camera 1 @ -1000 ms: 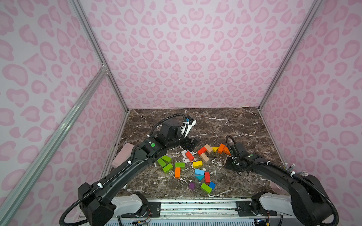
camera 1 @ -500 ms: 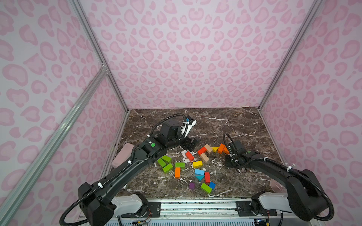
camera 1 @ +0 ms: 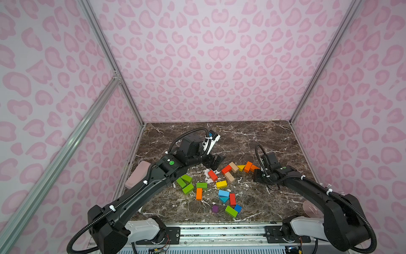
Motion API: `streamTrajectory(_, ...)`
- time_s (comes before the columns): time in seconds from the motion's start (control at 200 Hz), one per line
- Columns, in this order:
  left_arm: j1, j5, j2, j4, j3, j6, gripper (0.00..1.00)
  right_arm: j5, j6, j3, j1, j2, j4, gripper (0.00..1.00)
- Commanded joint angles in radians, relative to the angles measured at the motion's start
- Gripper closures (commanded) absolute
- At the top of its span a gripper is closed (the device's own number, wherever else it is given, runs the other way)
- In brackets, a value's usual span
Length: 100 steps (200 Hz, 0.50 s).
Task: Assemble a heart with building blocks
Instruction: Assemble the building block at the center of the board.
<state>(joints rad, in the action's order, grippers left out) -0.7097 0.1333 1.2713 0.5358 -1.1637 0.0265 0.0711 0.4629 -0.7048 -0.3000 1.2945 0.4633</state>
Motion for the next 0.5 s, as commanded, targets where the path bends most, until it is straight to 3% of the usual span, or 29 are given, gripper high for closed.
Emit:
streamTrajectory(0.0,0.002,-0.001,-0.003,-0.03,-0.002,-0.008,0.02,0.034,-0.019,-0.015,0.001,0.011,-0.004,0.38)
streamTrajectory(0.255,0.001,0.0,-0.001,-0.03,-0.001,-0.008,0.02,-0.001,0.002,0.001,0.002,0.022,0.024,0.39)
streamTrajectory(0.495,0.002,0.0,-0.001,-0.03,-0.002,-0.008,0.01,0.047,-0.003,0.024,-0.002,0.02,-0.002,0.41)
